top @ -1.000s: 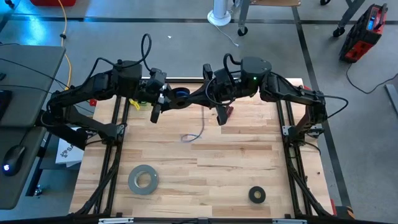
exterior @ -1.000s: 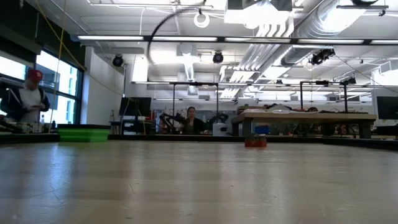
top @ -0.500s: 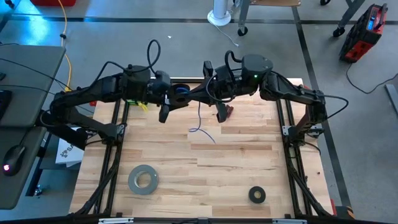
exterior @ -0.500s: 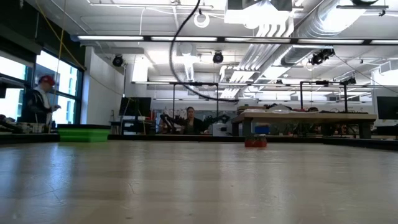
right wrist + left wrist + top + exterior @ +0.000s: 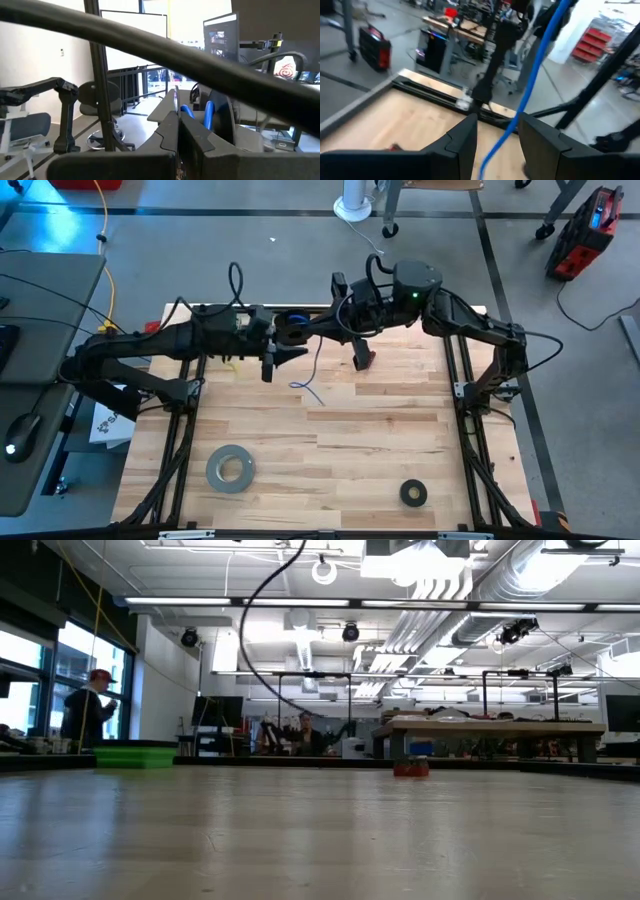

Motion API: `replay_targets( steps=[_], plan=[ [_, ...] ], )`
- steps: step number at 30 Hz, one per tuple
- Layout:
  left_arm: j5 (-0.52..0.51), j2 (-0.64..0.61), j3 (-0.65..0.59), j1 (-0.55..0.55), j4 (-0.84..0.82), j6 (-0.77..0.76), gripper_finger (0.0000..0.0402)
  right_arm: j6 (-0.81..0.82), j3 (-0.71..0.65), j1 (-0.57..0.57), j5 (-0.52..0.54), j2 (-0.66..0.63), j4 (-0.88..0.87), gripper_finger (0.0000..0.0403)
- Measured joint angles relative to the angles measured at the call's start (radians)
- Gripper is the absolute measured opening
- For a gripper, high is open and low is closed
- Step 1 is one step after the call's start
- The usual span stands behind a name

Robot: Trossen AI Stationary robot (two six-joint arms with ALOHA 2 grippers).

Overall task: Coil cords
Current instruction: Coil the blue wire onto a spool

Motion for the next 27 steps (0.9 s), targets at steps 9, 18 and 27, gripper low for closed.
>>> replay_targets(
  steps=[9, 18, 27],
  plan=[
    [0.042, 0.072, -0.005, 0.0, 0.077, 0.206, 0.0136, 0.0, 0.0, 0.0, 0.0, -0.013, -0.002, 0.0],
    [0.085, 0.122, -0.005, 0.0, 0.21, 0.255, 0.0136, 0.0, 0.0, 0.0, 0.0, -0.013, -0.002, 0.0],
    [0.073, 0.168, -0.005, -0.014, 0.32, 0.19, 0.0136, 0.0, 0.0, 0.0, 0.0, -0.013, 0.006, 0.0]
  ],
)
